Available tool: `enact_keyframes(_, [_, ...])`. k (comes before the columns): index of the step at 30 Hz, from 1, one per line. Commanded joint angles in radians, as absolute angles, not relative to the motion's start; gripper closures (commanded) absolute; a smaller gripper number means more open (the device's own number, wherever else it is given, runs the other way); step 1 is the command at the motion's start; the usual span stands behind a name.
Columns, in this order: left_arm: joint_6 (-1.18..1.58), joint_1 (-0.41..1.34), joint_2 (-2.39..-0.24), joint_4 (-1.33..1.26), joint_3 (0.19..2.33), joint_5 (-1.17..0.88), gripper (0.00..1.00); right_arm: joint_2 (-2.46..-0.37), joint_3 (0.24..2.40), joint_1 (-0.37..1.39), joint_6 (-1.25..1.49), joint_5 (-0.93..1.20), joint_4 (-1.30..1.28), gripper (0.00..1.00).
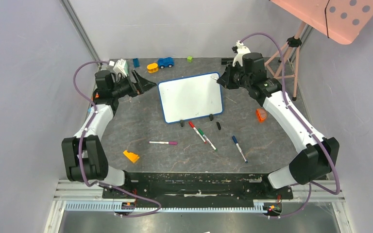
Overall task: Write a sentence on the whiteboard
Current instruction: Hold the whiteboard on the whiteboard stand.
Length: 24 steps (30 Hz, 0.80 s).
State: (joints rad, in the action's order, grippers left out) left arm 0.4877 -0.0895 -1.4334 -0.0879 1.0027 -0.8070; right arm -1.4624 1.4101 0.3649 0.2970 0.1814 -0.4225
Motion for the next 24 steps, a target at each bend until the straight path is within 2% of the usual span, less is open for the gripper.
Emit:
enact_keyframes(1, [0.573,-0.093,-1.484,-0.186,1.038,-0.929,0.0,-1.459,1.457,0.37,0.317,0.167,-0.439,1.0])
enact_keyframes(9, [0.772,-0.094,-1.561,-0.454,1.011,-0.98,0.0,-1.432,1.436,0.37,0.295,0.16,-0.428,1.0])
enact_keyframes(12, [0.854,-0.096,-1.617,-0.661,0.999,-1.042,0.0,-1.428,1.419,0.371,0.295,0.155,-0.414,1.0])
enact_keyframes(20, [0.899,-0.106,-1.646,-0.799,0.942,-1.023,0.0,-1.467,1.438,0.395,0.313,0.201,-0.373,1.0])
enact_keyframes(24, [0.853,-0.107,-1.68,-0.826,0.919,-1.05,0.0,-1.434,1.377,0.4,0.289,0.196,-0.307,1.0])
